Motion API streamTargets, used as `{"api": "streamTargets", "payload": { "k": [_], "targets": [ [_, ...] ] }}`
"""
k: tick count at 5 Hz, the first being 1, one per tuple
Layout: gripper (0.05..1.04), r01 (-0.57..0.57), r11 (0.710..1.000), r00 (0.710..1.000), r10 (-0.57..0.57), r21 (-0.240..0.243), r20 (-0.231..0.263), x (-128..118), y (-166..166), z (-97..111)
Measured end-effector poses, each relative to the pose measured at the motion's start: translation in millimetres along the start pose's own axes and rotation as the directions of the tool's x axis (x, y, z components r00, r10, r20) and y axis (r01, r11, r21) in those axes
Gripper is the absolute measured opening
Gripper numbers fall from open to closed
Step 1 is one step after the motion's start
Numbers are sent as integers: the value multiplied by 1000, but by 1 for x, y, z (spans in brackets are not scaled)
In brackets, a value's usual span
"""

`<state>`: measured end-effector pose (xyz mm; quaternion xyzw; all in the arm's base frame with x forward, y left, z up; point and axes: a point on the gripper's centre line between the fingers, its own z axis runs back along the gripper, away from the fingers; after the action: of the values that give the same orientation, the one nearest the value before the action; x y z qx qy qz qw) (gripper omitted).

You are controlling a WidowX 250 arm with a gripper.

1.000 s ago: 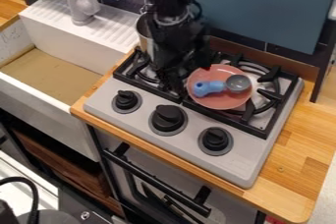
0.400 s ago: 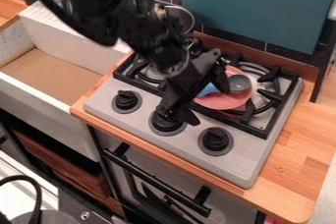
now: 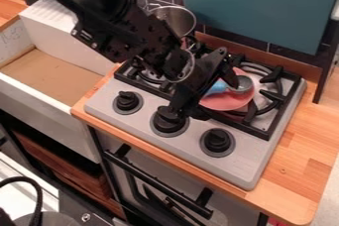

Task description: Move the spoon and plate together over the pot

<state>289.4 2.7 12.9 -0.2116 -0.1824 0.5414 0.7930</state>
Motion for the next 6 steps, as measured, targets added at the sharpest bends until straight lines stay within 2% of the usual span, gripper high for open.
{"api": "streamTargets", "payload": {
  "k": [3,4,6],
  "targets": [
    [998,4,1000,998,-6,27,58,8,4,-13],
    [997,29,999,999,-30,39,18,2,17,-12],
    [997,40,999,998,-41,24,43,4,19,-15]
  ]
}}
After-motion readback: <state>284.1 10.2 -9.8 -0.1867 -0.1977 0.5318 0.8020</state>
